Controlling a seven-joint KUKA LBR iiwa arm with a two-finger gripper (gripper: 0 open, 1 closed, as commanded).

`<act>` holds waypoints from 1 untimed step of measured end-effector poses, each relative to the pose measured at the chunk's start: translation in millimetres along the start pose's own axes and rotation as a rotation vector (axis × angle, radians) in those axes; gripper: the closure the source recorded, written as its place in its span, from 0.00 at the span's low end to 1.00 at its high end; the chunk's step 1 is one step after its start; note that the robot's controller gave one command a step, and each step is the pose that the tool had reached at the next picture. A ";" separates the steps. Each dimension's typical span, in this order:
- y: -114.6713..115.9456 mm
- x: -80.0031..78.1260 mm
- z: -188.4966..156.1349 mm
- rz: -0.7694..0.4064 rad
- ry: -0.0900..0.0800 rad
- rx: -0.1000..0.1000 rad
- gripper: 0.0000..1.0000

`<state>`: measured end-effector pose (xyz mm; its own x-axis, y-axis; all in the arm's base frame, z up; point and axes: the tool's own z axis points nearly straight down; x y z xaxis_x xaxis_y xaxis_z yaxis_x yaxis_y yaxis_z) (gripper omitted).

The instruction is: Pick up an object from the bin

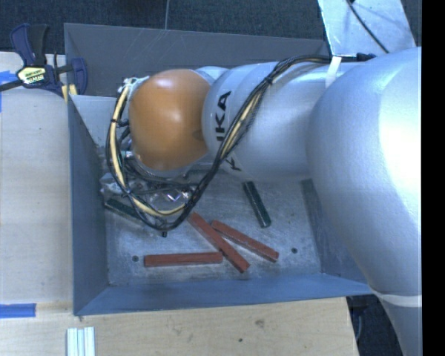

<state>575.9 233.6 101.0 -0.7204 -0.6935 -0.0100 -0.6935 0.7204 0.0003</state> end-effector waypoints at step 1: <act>-64.0 35.1 32.1 0.037 0.011 0.002 0.00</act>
Offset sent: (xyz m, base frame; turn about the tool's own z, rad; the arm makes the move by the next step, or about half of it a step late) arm 0.0178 -0.0653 -0.0310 0.0302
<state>595.2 163.4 68.5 -0.7459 -0.6661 0.0009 -0.6661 0.7459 -0.0019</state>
